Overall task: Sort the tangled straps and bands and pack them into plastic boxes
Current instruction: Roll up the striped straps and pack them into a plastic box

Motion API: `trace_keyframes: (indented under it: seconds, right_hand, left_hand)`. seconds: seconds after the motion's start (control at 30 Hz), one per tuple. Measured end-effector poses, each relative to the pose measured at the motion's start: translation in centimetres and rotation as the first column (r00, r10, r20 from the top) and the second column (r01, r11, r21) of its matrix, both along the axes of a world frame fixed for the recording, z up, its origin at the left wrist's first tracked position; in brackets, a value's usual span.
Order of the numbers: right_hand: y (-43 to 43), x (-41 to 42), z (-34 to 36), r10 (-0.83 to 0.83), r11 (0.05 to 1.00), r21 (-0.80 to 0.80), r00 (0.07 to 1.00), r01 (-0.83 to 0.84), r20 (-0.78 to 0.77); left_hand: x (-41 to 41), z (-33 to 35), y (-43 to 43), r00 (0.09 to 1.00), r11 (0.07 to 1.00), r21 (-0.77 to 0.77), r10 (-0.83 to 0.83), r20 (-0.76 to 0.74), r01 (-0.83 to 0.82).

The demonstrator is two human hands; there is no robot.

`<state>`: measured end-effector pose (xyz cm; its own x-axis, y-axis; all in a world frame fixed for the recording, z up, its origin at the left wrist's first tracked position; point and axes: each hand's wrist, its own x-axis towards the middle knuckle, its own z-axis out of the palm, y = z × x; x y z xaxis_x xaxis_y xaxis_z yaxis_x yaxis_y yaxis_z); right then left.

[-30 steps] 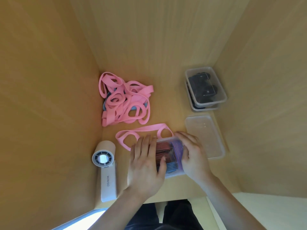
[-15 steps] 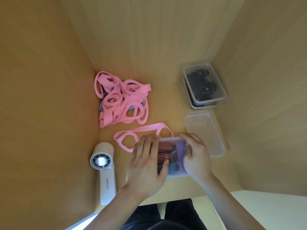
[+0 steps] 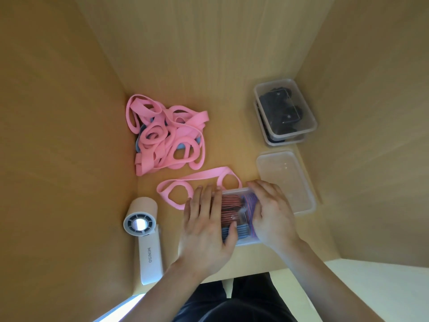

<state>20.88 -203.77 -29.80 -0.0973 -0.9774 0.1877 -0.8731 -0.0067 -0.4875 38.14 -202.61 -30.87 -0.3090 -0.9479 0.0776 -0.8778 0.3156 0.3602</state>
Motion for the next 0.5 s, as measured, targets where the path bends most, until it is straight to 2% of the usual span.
trace_keyframes:
  seconds: [0.07,0.13,0.2,0.27,0.33,0.4,0.47,0.5]
  right_hand:
    - [-0.2,-0.2,-0.3,0.016,1.000,0.011,1.000,-0.016,0.006]
    - [-0.5,-0.5,-0.8,-0.005,0.998,0.058,0.980,-0.007,0.198]
    - [-0.7,-0.7,-1.0,-0.054,0.994,0.108,0.886,0.004,0.460]
    - [-0.7,-0.6,-1.3,-0.075,0.994,0.106,0.827,0.019,0.557]
    - [-0.3,-0.6,-1.5,-0.072,0.996,0.082,0.866,0.036,0.496]
    - [0.3,-0.7,-1.1,-0.008,1.000,0.001,0.943,0.007,0.332]
    - [0.8,-0.8,-0.4,0.158,0.987,-0.060,0.976,-0.151,0.148]
    - [1.1,-0.7,-0.1,0.250,0.968,-0.033,0.966,-0.248,0.072]
  left_hand:
    - [0.0,0.1,0.0,1.000,1.000,0.008,-0.005,0.005,0.005]
    - [0.1,0.1,-0.2,1.000,1.000,0.023,-0.012,0.020,0.012]
    - [0.2,0.0,-0.4,0.999,0.999,0.037,-0.024,0.034,0.023]
    - [0.3,0.0,-0.5,0.999,0.998,0.040,-0.040,0.024,0.039]
    - [0.4,0.1,-0.7,0.998,0.998,0.049,-0.050,-0.023,0.051]
    - [0.6,0.3,-1.0,0.995,0.995,0.067,-0.065,-0.073,0.069]
    - [0.8,0.4,-1.4,0.980,0.990,0.096,-0.081,-0.183,0.100]
    - [1.0,0.5,-1.7,0.956,0.985,0.130,-0.069,-0.286,0.110]
